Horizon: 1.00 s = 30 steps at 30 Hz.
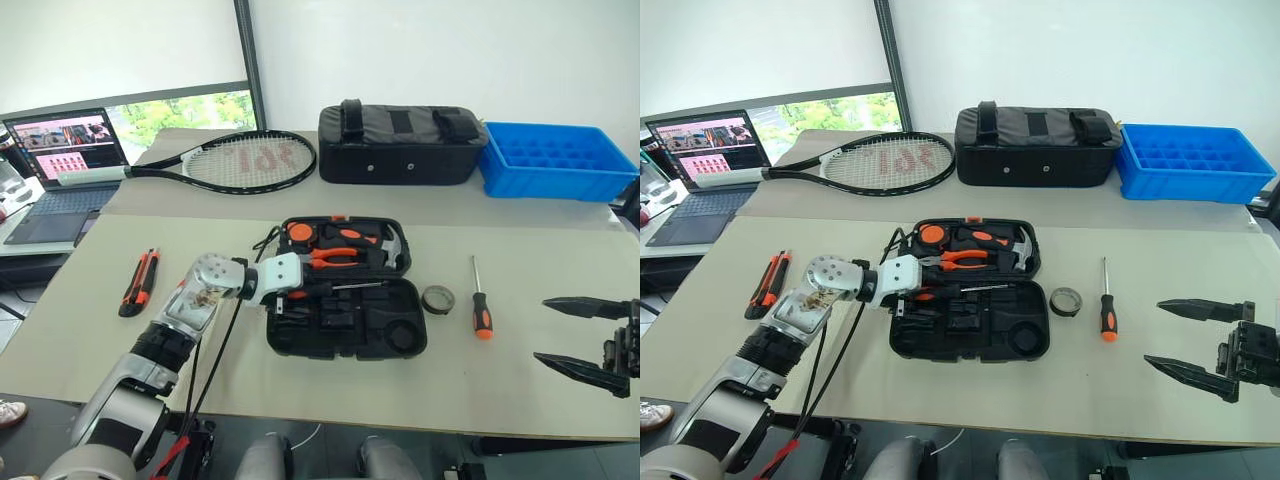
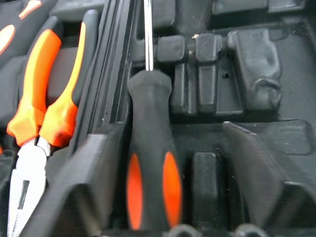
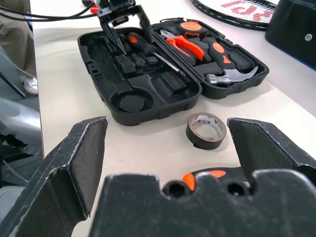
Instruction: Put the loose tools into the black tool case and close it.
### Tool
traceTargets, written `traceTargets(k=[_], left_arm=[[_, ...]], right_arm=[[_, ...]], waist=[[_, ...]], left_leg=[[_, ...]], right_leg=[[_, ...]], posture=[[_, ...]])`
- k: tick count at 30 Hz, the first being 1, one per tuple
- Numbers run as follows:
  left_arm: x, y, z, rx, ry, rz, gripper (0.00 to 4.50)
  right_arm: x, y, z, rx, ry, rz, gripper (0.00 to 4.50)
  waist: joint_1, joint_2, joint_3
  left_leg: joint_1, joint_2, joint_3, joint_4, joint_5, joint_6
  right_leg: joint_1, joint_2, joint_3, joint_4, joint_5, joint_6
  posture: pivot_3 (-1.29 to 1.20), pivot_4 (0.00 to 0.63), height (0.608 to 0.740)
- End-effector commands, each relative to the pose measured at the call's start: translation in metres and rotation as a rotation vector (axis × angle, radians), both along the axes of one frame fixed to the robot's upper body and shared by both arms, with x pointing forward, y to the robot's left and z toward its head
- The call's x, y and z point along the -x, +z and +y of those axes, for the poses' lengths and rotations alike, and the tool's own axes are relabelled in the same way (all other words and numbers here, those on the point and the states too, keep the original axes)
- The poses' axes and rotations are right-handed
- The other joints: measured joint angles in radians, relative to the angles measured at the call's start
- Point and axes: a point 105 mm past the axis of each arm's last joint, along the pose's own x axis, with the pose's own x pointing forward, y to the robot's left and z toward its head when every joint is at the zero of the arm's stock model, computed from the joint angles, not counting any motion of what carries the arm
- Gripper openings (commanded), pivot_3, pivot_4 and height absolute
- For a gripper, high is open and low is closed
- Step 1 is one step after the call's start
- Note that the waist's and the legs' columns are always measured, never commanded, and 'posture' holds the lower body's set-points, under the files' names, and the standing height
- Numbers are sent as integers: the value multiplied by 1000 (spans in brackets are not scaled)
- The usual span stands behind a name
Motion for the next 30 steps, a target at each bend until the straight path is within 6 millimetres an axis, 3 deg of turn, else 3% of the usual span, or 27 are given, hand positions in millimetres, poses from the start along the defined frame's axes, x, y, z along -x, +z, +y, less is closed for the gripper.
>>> traceTargets(k=[1, 3, 5, 7, 16, 20, 26, 30], left_arm=[[-6, 40, -3, 97, 0, -83, 4433], [-6, 53, -7, 143, -5, -100, 4433], [-11, 71, -20, 273, 2, -115, 3881], [-12, 75, -27, 322, 1, -122, 3291], [-17, 42, -39, 400, 48, -13, 16], [-14, 19, -39, 349, 39, 37, 16], [-7, 2, -46, 306, -9, 62, 16], [-6, -25, -42, 162, -26, 42, 16]], right_arm=[[1, 11, 0, 5, 3, -41, 4500], [1, 11, 0, 6, 3, -40, 4500], [-2, 11, 2, 4, 8, -43, 4500], [-3, 11, 3, 3, 11, -46, 4500], [-4, 10, 6, -5, 14, -51, 4500], [-4, 10, 5, -5, 7, -55, 4500], [-2, 10, 6, -7, 4, -56, 4500], [-3, 10, 6, -5, 3, -55, 4500]], waist=[[0, 0, 0], [0, 0, 0], [0, 0, 0], [3, 0, 0], [-2, 1, -1], [-1, 1, -1], [0, 1, -1], [1, 1, -1]], left_leg=[[0, 0, 0, 0, 0, 0], [-1, 0, 0, 0, 0, 0], [-2, 0, -1, 0, 0, 0], [-3, -1, -1, 0, 0, 0], [-3, -3, -4, 1, 0, 0], [-3, -3, -4, 1, 0, 0], [-4, -4, -5, 1, 0, 0], [-3, -4, -5, 1, 0, 0]], right_leg=[[0, 0, 0, 0, 0, 0], [-1, 0, 0, -1, 0, 0], [-1, 0, 0, -1, 0, 0], [-1, -1, 0, -1, 0, 1], [0, 0, 1, 0, -1, 2], [0, 0, 1, 0, -1, 2], [0, 0, 1, -1, -1, 2], [0, 0, 1, -1, -1, 2]], posture=[[0, 150, 708], [0, 150, 708], [0, 150, 708], [0, 150, 708], [0, 150, 708], [0, 150, 708], [0, 150, 708], [0, 150, 708]])
